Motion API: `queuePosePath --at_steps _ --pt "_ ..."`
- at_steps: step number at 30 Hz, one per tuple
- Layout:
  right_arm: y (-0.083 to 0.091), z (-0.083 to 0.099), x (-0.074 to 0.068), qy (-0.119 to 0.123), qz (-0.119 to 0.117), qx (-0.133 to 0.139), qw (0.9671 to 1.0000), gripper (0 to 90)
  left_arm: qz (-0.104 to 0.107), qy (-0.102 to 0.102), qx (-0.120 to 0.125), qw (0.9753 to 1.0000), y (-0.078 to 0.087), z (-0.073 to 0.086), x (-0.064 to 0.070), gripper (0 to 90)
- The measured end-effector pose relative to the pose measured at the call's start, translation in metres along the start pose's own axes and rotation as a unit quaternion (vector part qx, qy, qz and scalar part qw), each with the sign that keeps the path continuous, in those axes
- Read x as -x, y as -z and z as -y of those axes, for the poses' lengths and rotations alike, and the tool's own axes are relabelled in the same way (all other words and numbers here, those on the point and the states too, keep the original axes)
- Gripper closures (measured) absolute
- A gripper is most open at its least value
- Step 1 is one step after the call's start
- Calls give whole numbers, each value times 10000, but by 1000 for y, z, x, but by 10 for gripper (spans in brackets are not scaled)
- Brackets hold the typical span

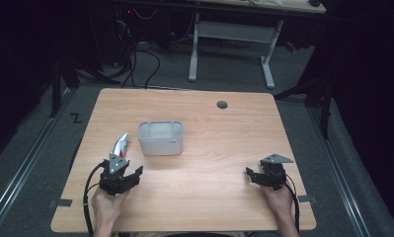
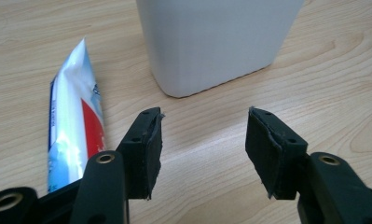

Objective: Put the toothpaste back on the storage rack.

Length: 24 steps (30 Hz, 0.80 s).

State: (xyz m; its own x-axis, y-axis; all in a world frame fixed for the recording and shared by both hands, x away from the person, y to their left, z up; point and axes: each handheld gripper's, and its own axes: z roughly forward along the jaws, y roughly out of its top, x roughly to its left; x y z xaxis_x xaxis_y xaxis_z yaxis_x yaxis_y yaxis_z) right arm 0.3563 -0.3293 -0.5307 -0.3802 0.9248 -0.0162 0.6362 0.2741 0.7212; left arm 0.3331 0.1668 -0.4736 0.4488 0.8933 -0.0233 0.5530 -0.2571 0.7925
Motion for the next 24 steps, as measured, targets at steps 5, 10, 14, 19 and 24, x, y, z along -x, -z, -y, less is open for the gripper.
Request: queuePosePath --at_steps 5,10,14,19,24 --pt "0 0 0 -6 -3 -5 10000 296 -75 29 -17 10000 6 -2 -7 457" --pt "0 0 0 -9 -6 -4 10000 296 -134 75 -28 9999 11 -4 -17 466" --pt "0 0 0 -7 -7 -6 10000 296 -167 141 -45 9998 14 -6 -27 472" --pt "0 0 0 -9 -6 -4 10000 297 -225 160 -102 9996 16 -9 -35 470" --pt "0 0 0 -8 -6 -5 10000 297 -317 175 -206 9991 14 -11 -43 468"
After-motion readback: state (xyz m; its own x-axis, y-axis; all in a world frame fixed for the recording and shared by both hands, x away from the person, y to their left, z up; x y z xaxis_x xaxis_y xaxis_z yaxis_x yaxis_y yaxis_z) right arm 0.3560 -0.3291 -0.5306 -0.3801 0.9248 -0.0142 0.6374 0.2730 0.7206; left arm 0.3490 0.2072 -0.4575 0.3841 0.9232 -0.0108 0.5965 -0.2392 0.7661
